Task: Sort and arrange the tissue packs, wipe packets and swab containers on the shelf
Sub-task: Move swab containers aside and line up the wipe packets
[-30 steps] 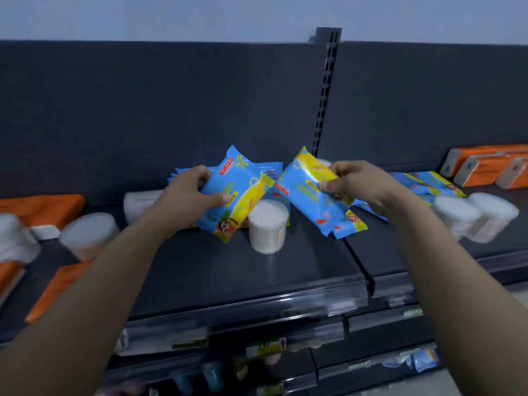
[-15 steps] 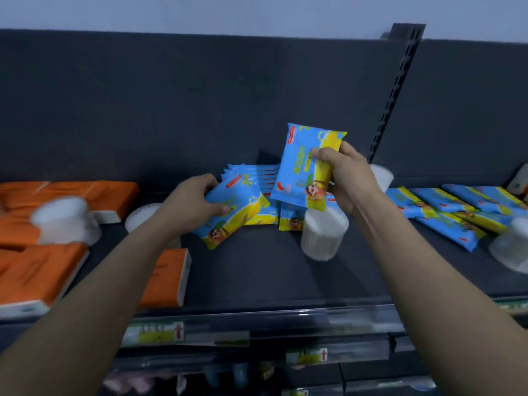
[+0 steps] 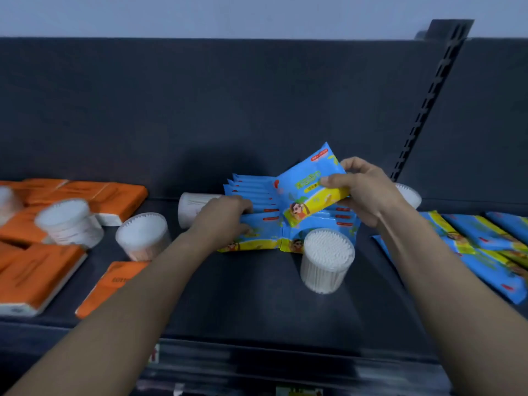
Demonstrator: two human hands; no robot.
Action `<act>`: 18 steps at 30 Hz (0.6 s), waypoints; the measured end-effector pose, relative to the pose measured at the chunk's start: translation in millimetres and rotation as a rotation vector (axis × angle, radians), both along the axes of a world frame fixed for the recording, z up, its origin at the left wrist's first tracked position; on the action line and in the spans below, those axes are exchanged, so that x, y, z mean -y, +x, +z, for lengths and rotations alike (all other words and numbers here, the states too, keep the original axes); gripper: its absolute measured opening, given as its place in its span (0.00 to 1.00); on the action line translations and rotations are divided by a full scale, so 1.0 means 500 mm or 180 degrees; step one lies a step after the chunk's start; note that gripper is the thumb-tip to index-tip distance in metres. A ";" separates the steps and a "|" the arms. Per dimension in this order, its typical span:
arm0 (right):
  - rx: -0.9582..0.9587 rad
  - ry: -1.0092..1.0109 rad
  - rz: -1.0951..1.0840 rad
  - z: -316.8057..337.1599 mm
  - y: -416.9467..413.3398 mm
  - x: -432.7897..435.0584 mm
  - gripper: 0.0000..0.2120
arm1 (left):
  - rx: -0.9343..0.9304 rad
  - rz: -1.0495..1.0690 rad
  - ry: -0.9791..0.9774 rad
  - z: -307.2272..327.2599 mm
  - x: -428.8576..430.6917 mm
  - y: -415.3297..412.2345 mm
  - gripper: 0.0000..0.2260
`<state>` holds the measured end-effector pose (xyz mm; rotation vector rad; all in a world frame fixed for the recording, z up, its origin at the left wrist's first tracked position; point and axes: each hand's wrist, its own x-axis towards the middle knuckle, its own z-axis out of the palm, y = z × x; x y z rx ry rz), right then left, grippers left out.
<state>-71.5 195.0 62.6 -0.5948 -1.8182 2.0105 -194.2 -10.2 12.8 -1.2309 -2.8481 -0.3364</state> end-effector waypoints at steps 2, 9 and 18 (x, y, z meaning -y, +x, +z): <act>0.0029 0.0015 0.0099 -0.009 -0.009 -0.002 0.16 | -0.0239 0.0070 -0.0111 -0.003 0.008 0.001 0.16; 0.0009 0.0395 0.0672 -0.010 -0.033 0.032 0.16 | 0.0227 0.0338 0.0087 -0.007 0.054 -0.012 0.16; 0.0404 0.2205 0.0701 -0.036 -0.044 0.141 0.21 | 0.0872 0.0186 0.0964 -0.002 0.082 -0.056 0.11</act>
